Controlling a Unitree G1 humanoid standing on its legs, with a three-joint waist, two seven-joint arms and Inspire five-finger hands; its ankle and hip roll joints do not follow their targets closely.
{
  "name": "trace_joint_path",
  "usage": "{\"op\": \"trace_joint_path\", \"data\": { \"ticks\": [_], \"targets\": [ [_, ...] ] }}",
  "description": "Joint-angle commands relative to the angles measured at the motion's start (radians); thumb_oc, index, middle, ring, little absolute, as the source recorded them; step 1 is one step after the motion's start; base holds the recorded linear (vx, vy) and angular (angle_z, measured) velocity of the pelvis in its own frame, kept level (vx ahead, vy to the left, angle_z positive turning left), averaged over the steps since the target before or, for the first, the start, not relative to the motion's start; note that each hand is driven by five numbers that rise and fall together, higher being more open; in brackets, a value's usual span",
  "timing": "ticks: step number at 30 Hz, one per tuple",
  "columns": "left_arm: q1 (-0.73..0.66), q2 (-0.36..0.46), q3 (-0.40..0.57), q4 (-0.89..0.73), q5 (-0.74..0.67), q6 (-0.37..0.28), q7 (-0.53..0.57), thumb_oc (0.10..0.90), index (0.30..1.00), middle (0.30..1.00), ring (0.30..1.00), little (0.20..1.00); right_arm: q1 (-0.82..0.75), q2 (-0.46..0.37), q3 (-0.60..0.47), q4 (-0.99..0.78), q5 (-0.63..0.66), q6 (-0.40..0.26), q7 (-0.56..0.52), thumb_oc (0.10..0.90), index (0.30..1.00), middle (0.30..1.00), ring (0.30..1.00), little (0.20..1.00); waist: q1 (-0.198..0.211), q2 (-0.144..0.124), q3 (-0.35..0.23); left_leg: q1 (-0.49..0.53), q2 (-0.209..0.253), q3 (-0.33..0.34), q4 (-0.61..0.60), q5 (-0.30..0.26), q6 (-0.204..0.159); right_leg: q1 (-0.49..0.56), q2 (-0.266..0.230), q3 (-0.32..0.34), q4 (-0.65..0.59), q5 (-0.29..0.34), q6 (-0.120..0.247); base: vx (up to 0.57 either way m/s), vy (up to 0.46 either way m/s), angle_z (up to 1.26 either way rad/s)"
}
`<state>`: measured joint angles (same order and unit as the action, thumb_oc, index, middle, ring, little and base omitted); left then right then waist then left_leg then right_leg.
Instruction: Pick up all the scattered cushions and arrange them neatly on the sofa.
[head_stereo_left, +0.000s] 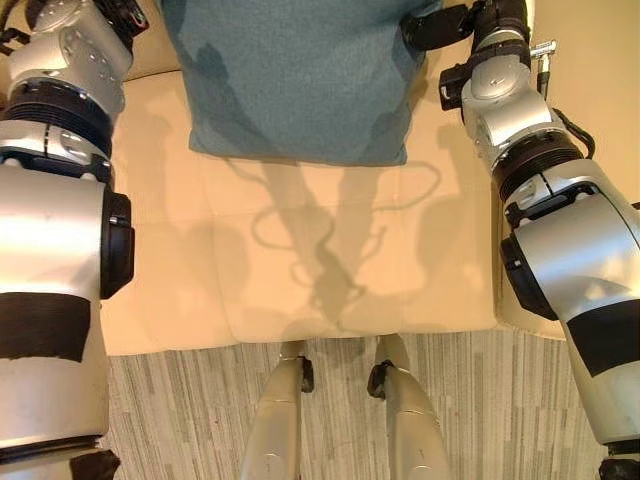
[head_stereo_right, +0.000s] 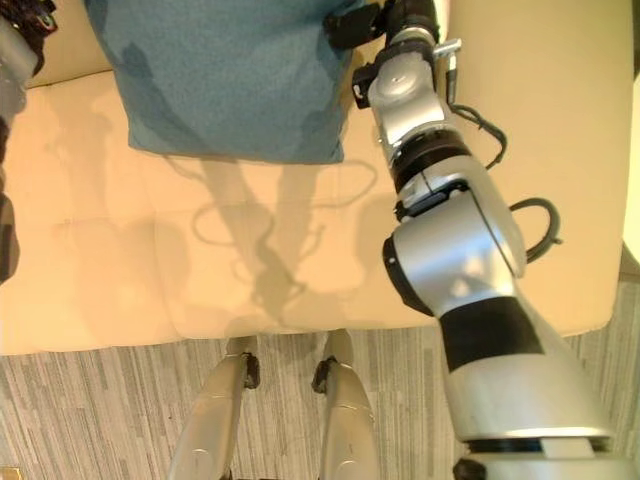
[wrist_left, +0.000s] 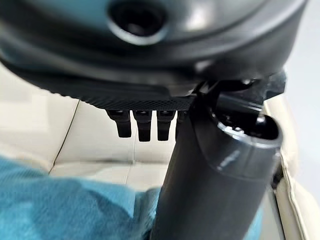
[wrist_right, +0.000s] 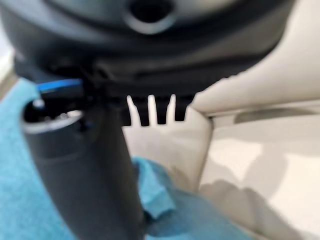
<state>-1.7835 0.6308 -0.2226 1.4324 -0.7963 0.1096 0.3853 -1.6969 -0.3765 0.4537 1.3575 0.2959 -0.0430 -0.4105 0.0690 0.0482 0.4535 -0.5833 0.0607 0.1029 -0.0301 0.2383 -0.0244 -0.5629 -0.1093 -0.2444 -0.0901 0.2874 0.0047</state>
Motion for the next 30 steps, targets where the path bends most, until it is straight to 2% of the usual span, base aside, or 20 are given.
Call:
{"op": "trace_joint_path", "data": {
  "ticks": [1,3,4,7,8,10,11,13,14,15,16,18,20,21,22,23,26,28,30],
  "targets": [
    [0.122,0.109,0.056,-0.155,0.101,-0.272,0.433,0.800,0.900,0.900,0.900,0.900,0.080,0.003,-0.045,-0.090,0.064,-0.154,-0.182,0.800,0.900,0.900,0.900,0.900,0.012,0.001,-0.156,0.047,-0.013,-0.048,-0.057,-0.088,-0.085,0.221,-0.117,0.004,0.060,-0.254,0.194,-0.01,-0.035,0.01],
    [0.189,0.110,0.096,-0.224,0.129,-0.311,0.470,0.800,0.900,0.900,0.900,0.900,0.134,0.002,-0.088,-0.168,0.105,-0.171,-0.174,0.800,0.900,0.900,0.900,0.900,0.009,-0.003,-0.153,0.054,-0.011,-0.047,-0.057,-0.093,-0.083,0.226,-0.115,0.006,0.061,-0.254,0.192,0.00,0.000,0.00],
    [0.242,0.112,0.121,-0.307,0.145,-0.342,0.478,0.800,0.900,0.900,0.900,0.900,0.166,0.008,-0.109,-0.233,0.117,-0.182,-0.180,0.800,0.900,0.900,0.900,0.900,0.008,-0.007,-0.150,0.064,-0.009,-0.045,-0.057,-0.099,-0.083,0.232,-0.117,0.007,0.062,-0.257,0.192,0.00,0.000,0.00],
    [0.441,0.084,0.199,-0.518,0.182,-0.363,0.506,0.800,0.900,0.900,0.900,0.900,0.310,-0.026,-0.167,-0.477,0.098,-0.220,-0.201,0.800,0.900,0.900,0.900,0.900,0.006,-0.021,-0.143,0.087,-0.004,-0.044,-0.057,-0.108,-0.076,0.246,-0.111,0.008,0.062,-0.260,0.190,0.00,0.000,0.00],
    [0.559,0.049,0.254,-0.608,0.167,-0.368,0.513,0.800,0.900,0.900,0.900,0.900,0.407,-0.054,-0.202,-0.604,0.052,-0.214,-0.238,0.800,0.900,0.900,0.900,0.900,0.005,-0.022,-0.146,0.109,-0.003,-0.042,-0.057,-0.113,-0.074,0.263,-0.111,0.009,0.064,-0.267,0.189,0.00,0.000,0.00],
    [0.699,0.006,0.310,-0.712,0.162,-0.369,0.513,0.800,0.900,0.900,0.900,0.900,0.523,-0.084,-0.272,-0.757,0.020,-0.202,-0.273,0.800,0.900,0.900,0.900,0.900,0.002,-0.026,-0.146,0.124,0.001,-0.042,-0.056,-0.117,-0.069,0.274,-0.107,0.009,0.068,-0.272,0.185,0.02,-0.025,0.05],
    [0.829,-0.038,0.346,-0.794,0.182,-0.362,0.514,0.800,0.900,0.900,0.900,0.900,0.625,-0.098,-0.317,-0.854,-0.005,-0.182,-0.299,0.800,0.900,0.900,0.900,0.900,0.002,-0.027,-0.156,0.143,0.000,-0.041,-0.055,-0.121,-0.067,0.291,-0.106,0.009,0.072,-0.279,0.182,0.04,-0.036,0.08],
    [0.994,-0.089,0.403,-0.877,0.187,-0.360,0.472,0.800,0.900,0.900,0.900,0.900,0.756,-0.126,-0.413,-0.958,-0.010,-0.185,-0.303,0.800,0.900,0.900,0.900,0.900,-0.001,-0.034,-0.160,0.163,0.002,-0.046,-0.050,-0.130,-0.060,0.309,-0.105,0.009,0.079,-0.292,0.176,0.06,-0.045,0.11],
    [1.174,-0.145,0.444,-0.956,0.198,-0.357,0.409,0.800,0.900,0.900,0.900,0.900,0.898,-0.132,-0.489,-1.044,-0.013,-0.208,-0.282,0.800,0.900,0.900,0.900,0.900,-0.003,-0.038,-0.174,0.190,0.000,-0.049,-0.047,-0.140,-0.054,0.332,-0.106,0.010,0.086,-0.301,0.171,0.06,-0.036,0.17],
    [1.192,-0.151,0.443,-0.967,0.200,-0.355,0.409,0.800,0.900,0.900,0.900,0.900,0.917,-0.129,-0.490,-1.053,-0.014,-0.207,-0.280,0.800,0.900,0.900,0.900,0.900,-0.002,-0.038,-0.181,0.196,-0.001,-0.049,-0.048,-0.141,-0.054,0.338,-0.107,0.009,0.085,-0.303,0.171,0.08,-0.050,0.21],
    [1.285,-0.176,0.460,-0.992,0.224,-0.361,0.366,0.800,0.900,0.900,0.900,0.900,1.001,-0.128,-0.531,-1.088,-0.018,-0.224,-0.262,0.800,0.900,0.900,0.900,0.900,-0.004,-0.044,-0.181,0.213,0.000,-0.052,-0.044,-0.151,-0.053,0.353,-0.107,0.009,0.090,-0.314,0.169,0.05,-0.038,0.16],
    [1.455,-0.216,0.480,-1.015,0.186,-0.376,0.227,0.800,0.900,0.900,0.900,0.900,1.181,-0.117,-0.580,-1.165,-0.030,-0.227,-0.202,0.800,0.900,0.900,0.900,0.900,-0.006,-0.053,-0.200,0.248,0.006,-0.051,-0.043,-0.162,-0.050,0.384,-0.107,0.008,0.093,-0.326,0.168,0.07,-0.070,0.03],
    [1.553,-0.228,0.511,-0.991,0.124,-0.377,0.087,0.800,0.900,0.900,0.900,0.900,1.335,-0.109,-0.602,-1.189,-0.010,-0.192,-0.096,0.800,0.900,0.900,0.900,0.900,-0.008,-0.063,-0.216,0.275,0.014,-0.055,-0.038,-0.165,-0.047,0.410,-0.102,0.002,0.098,-0.335,0.164,0.04,-0.112,-0.01],
    [1.610,-0.248,0.533,-0.994,0.065,-0.382,-0.016,0.800,0.900,0.900,0.900,0.900,1.411,-0.088,-0.615,-1.206,0.012,-0.181,-0.033,0.800,0.900,0.900,0.900,0.900,-0.008,-0.068,-0.223,0.300,0.018,-0.059,-0.036,-0.175,-0.046,0.431,-0.099,-0.002,0.106,-0.347,0.164,0.05,-0.178,0.06],
    [1.696,-0.232,0.549,-0.943,0.104,-0.382,-0.195,0.800,0.900,0.900,0.900,0.900,1.519,-0.083,-0.633,-1.162,0.050,-0.164,0.103,0.800,0.900,0.900,0.900,0.900,-0.005,-0.081,-0.238,0.338,0.027,-0.062,-0.007,-0.201,-0.043,0.468,-0.093,-0.003,0.123,-0.374,0.160,0.04,-0.137,0.11],
    [1.696,-0.231,0.549,-0.941,0.103,-0.383,-0.197,0.800,0.900,0.900,0.900,0.900,1.521,-0.083,-0.634,-1.161,0.051,-0.164,0.105,0.800,0.900,0.900,0.900,0.900,-0.005,-0.080,-0.239,0.335,0.027,-0.063,-0.006,-0.199,-0.042,0.467,-0.093,-0.004,0.121,-0.371,0.160,0.03,-0.155,0.15],
    [1.768,-0.258,0.572,-0.851,0.064,-0.359,-0.336,0.800,0.900,0.900,0.900,0.900,1.625,-0.025,-0.645,-1.117,0.062,-0.164,0.208,0.800,0.900,0.900,0.900,0.900,-0.005,-0.092,-0.264,0.386,0.041,-0.066,0.035,-0.228,-0.039,0.509,-0.079,-0.002,0.150,-0.395,0.145,0.00,-0.144,0.03],
    [1.831,-0.266,0.541,-0.756,0.175,-0.361,-0.367,0.800,0.900,0.900,0.900,0.900,1.685,0.005,-0.628,-1.052,0.000,-0.175,0.233,0.800,0.900,0.900,0.900,0.900,-0.004,-0.090,-0.296,0.447,0.062,-0.062,0.054,-0.244,-0.045,0.563,-0.059,-0.005,0.172,-0.425,0.128,0.00,-0.229,-0.08],
    [1.838,-0.282,0.534,-0.713,0.197,-0.357,-0.366,0.800,0.900,0.900,0.900,0.900,1.699,0.033,-0.622,-1.027,0.003,-0.178,0.244,0.800,0.900,0.900,0.900,0.900,-0.004,-0.088,-0.302,0.471,0.071,-0.063,0.055,-0.244,-0.050,0.587,-0.050,-0.008,0.182,-0.439,0.119,0.00,-0.201,-0.04]
  ]
}}
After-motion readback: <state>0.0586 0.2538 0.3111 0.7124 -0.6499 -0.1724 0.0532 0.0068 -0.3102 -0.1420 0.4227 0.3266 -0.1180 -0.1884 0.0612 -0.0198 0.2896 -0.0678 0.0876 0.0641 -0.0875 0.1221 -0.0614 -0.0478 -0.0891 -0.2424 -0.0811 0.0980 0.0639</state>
